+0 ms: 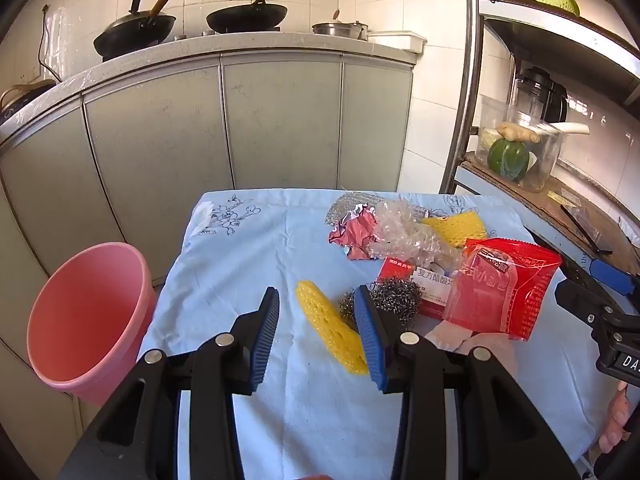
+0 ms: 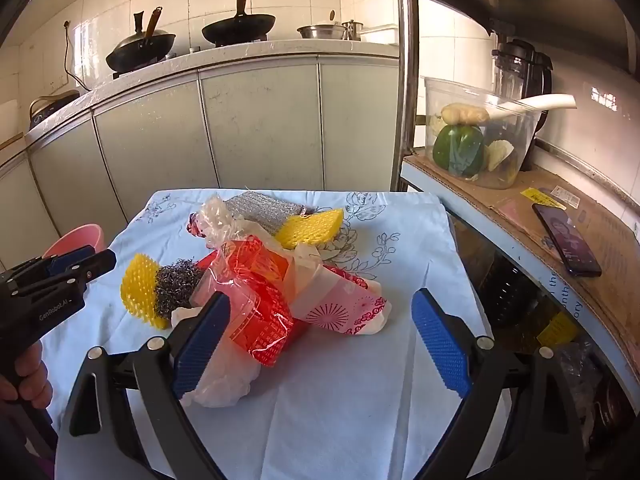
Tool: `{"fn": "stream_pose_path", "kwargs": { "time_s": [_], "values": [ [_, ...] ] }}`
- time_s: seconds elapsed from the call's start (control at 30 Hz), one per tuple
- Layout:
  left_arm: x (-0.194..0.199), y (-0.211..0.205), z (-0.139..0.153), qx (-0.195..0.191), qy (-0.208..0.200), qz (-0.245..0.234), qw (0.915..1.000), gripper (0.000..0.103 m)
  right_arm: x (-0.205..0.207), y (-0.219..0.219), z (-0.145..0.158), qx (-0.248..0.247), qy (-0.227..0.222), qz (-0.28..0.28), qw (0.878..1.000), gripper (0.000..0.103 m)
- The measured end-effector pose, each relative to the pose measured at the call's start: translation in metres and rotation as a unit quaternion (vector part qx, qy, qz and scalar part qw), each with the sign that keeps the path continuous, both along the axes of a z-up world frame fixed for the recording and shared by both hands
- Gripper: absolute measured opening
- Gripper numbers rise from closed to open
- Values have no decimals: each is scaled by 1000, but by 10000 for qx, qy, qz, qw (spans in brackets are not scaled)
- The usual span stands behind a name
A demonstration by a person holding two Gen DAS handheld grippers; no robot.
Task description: Collect trash
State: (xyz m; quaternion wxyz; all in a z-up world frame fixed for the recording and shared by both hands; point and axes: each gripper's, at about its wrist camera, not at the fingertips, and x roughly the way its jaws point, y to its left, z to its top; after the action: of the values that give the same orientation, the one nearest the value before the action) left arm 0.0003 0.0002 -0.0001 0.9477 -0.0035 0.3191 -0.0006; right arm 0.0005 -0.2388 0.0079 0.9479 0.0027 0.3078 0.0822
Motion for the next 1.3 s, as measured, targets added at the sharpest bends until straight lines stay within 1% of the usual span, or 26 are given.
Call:
{"fn": "stream_pose_path", "kwargs": {
  "time_s": [0.4,1.1,1.17,1.3],
  "values": [
    [0,-1,-4,-2,-12,5,10000,39,1,0,-1,-4,-5,21,10000,92],
    [0,-1,1,-37,-24,-24,10000,39,1,2,-1,-16,-15,28,10000,92],
    [-1,-2,2,-53,-34,-50,10000,39,-1,1,2,30,-109,-11,9999,92],
    [-3,-3,4,-67,-69,-101,9999,39,-9,-2,17,186,-483,-71,9986,92]
  ]
}}
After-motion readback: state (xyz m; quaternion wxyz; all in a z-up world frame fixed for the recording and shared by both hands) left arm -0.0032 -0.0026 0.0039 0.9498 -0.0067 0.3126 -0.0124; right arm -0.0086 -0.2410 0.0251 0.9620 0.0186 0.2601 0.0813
